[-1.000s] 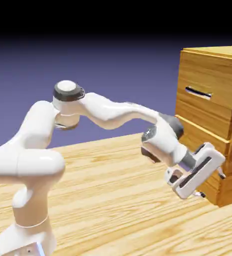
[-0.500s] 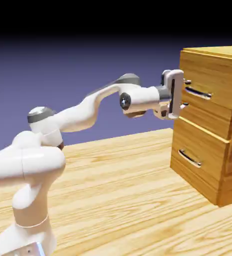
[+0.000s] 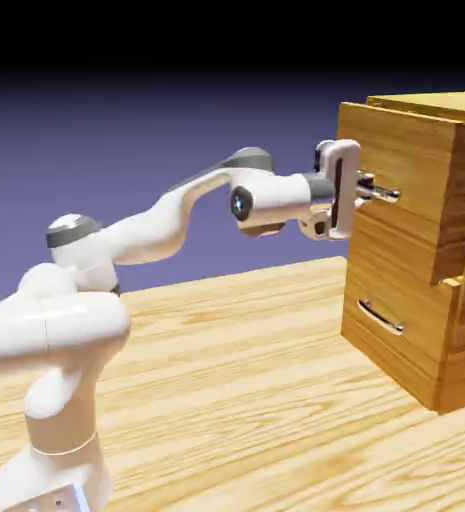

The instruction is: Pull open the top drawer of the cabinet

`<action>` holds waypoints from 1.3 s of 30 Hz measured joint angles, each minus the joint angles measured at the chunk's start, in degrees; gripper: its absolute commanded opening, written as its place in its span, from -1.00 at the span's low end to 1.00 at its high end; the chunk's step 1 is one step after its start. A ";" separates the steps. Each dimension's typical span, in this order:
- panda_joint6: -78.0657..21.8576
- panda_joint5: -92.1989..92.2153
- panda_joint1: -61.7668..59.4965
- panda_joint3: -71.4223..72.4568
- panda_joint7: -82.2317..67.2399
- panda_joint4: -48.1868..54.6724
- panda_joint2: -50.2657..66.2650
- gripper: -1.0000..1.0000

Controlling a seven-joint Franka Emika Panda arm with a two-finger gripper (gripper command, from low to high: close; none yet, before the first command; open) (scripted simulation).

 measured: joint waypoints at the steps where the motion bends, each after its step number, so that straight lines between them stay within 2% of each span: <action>1: -0.31 -0.40 1.81 -0.09 -0.12 -2.08 0.20 -1.00; 9: -0.87 -5.37 17.87 -1.28 -0.08 -18.20 2.03 -1.00; 12: 0.85 -5.90 23.64 -2.00 -4.41 -21.90 -1.25 -1.00; 32: 16.56 11.21 31.68 -9.46 -54.14 -11.63 -39.86 -1.00; 39: 21.60 12.22 46.06 -18.37 -59.49 -19.41 -38.14 -1.00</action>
